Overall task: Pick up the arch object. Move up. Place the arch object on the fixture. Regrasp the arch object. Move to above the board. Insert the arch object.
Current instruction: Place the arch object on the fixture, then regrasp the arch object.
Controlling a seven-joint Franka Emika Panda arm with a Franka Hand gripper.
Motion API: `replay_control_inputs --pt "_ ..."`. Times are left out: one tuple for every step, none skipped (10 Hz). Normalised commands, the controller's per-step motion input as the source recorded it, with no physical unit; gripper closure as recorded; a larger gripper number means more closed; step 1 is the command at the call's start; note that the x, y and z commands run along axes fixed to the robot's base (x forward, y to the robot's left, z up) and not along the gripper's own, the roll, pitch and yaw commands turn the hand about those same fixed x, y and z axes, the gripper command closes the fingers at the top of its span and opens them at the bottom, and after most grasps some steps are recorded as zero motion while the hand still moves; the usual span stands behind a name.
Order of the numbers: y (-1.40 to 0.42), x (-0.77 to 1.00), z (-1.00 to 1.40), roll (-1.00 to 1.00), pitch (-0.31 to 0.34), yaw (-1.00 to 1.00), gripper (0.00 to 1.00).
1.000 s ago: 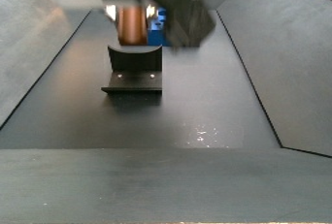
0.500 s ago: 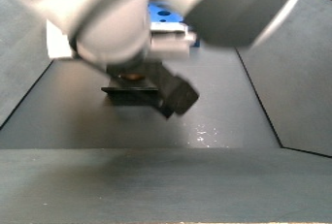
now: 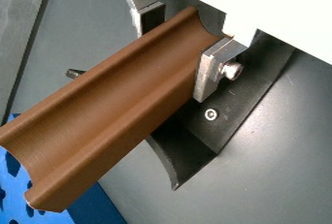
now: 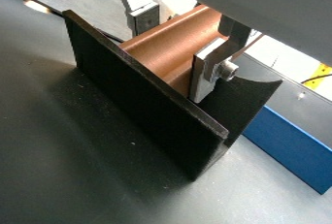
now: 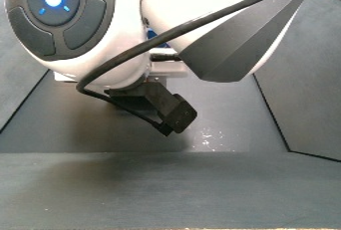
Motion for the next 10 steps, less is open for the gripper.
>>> replay_control_inputs --pt "0.12 0.05 -0.3 -0.11 -0.023 -0.05 1.0" --pt "0.0 0.0 0.0 0.0 0.0 0.0 0.0" --pt "0.0 0.0 1.0 0.01 0.012 -0.04 0.0" --pt "0.0 -0.01 1.0 0.01 0.014 -0.03 0.0" --pt "0.01 -0.02 1.0 0.02 0.016 -0.02 0.0" --pt "0.0 -0.03 1.0 0.03 0.013 -0.01 0.0" --pt "0.01 -0.04 1.0 0.03 0.015 0.0 0.0" --pt "0.01 -0.05 0.86 0.03 0.022 0.0 0.0" --pt "0.01 -0.04 0.68 0.03 0.029 0.0 0.0" --pt "0.01 -0.04 0.55 0.03 0.034 0.0 0.0"
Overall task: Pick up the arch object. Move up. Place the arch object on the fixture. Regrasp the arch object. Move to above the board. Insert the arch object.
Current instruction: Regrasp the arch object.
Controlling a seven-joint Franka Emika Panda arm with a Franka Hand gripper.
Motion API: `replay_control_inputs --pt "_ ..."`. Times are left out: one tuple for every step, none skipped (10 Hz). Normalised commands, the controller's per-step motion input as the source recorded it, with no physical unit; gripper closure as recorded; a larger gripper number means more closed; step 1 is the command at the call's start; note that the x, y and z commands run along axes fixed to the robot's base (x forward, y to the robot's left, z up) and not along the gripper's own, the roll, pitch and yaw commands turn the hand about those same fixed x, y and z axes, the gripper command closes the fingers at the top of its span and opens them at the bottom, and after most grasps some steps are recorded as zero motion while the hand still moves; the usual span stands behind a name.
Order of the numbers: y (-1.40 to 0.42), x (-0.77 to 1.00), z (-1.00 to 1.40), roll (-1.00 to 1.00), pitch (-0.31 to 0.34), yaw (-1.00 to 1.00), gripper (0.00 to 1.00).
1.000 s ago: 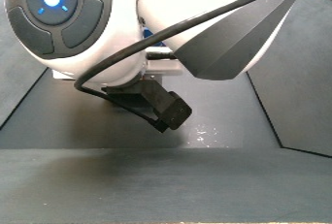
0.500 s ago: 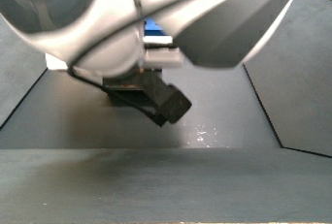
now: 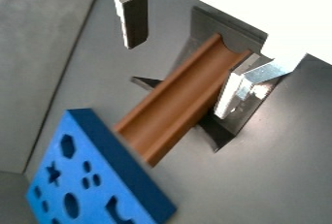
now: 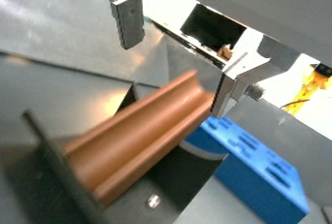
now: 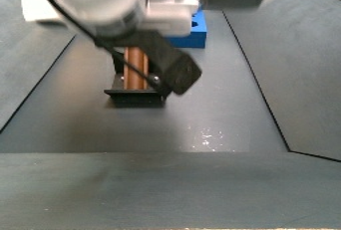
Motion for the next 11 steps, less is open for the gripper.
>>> replay_control_inputs --pt "0.01 -0.04 0.3 0.03 0.04 0.0 0.0" --pt "-1.0 -0.01 0.87 1.0 0.071 0.02 0.0" --pt "-1.0 -0.01 0.83 1.0 0.069 0.02 0.0" --pt "-1.0 -0.02 0.82 1.0 0.063 0.02 0.0" --pt "-1.0 -0.05 0.76 1.0 0.053 0.02 0.0" --pt "-1.0 -0.06 0.68 1.0 0.048 0.02 0.0" --pt "-1.0 -0.05 0.55 1.0 0.046 0.02 0.0" --pt "-0.98 -0.04 0.44 1.0 0.045 0.02 0.0" --pt "-0.71 -0.03 0.25 1.0 0.043 0.02 0.0" --pt "-0.57 -0.02 0.18 1.0 0.041 0.02 0.0" --pt "-0.29 -0.01 0.07 1.0 0.036 0.02 0.0"
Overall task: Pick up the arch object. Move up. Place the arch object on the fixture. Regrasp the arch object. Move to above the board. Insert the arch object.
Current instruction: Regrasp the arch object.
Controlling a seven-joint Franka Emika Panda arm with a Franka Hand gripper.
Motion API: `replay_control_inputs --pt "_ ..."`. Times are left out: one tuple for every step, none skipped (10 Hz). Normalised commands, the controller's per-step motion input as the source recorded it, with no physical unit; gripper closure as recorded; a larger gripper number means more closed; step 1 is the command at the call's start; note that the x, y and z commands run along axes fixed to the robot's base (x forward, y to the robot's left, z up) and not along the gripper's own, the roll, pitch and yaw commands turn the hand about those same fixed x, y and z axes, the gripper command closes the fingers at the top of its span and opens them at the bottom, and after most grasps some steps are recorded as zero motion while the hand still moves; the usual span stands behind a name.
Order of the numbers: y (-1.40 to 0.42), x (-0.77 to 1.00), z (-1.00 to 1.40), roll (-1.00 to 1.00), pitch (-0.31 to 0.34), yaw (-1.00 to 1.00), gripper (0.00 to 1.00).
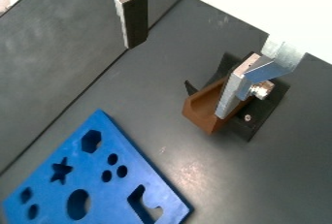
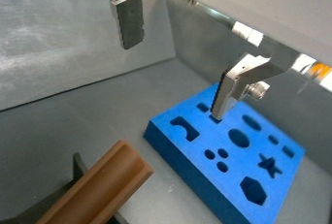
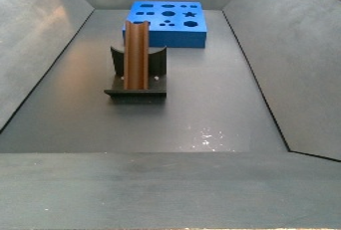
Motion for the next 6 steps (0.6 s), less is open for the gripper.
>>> replay_control_inputs --pt "-0.1 -0.01 0.05 1.0 0.034 0.02 0.0" --pt "-0.04 -0.01 0.03 1.0 0.032 0.02 0.0" --pt "-0.05 0.0 0.02 1.0 0.032 0.02 0.0" --pt "-0.03 0.0 0.01 1.0 0.034 0.02 0.0" --pt "-0.03 0.0 0.01 1.0 0.039 0.03 0.0" --pt "-0.02 0.01 0.01 1.0 0.043 0.03 0.0"
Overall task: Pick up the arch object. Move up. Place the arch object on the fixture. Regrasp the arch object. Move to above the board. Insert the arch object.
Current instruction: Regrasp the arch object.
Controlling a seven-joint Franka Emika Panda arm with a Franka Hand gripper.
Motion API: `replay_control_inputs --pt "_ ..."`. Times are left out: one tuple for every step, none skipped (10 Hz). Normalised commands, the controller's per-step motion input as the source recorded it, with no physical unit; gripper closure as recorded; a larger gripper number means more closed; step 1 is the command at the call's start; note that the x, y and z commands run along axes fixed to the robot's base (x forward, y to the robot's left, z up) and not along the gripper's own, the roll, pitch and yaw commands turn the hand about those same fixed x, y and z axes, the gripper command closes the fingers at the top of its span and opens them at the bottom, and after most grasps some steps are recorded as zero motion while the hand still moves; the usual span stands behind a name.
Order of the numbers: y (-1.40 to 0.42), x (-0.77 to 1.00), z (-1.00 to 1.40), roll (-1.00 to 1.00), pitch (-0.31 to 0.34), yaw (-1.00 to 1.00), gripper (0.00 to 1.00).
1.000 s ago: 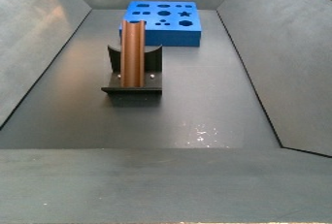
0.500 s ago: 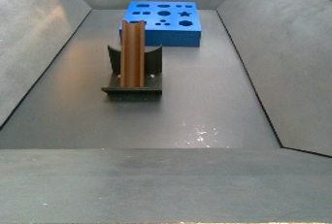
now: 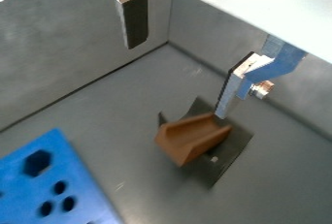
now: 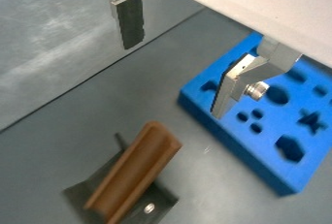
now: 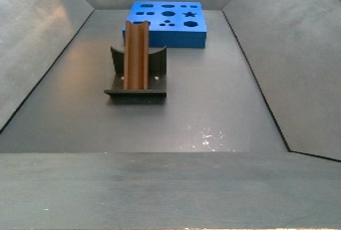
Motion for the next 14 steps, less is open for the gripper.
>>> replay_control_inputs --pt "-0.02 0.03 0.0 1.0 0.052 0.03 0.0" --pt "-0.03 0.04 -0.01 1.0 0.058 0.03 0.0" --pt "-0.03 0.06 -0.02 1.0 0.067 0.04 0.0" --pt "-0.03 0.07 -0.01 1.0 0.081 0.04 0.0" --pt "-0.03 0.09 -0.01 1.0 0.095 0.05 0.0" --pt "-0.04 0.1 -0.01 1.0 0.111 0.05 0.0" --pt "-0.04 0.11 -0.01 1.0 0.13 0.06 0.0" --pt "-0.05 0.13 -0.01 1.0 0.156 0.08 0.0" --pt "-0.05 0.14 -0.01 1.0 0.176 0.09 0.0" --pt "-0.05 0.15 -0.01 1.0 0.189 0.11 0.0" --pt "-0.05 0.17 -0.02 1.0 0.217 0.14 0.0" --pt "-0.06 0.19 -0.02 1.0 0.24 0.18 0.0" --pt "-0.06 0.22 -0.02 1.0 0.269 0.24 0.0" --pt "-0.06 0.24 -0.02 0.85 0.244 0.27 0.0"
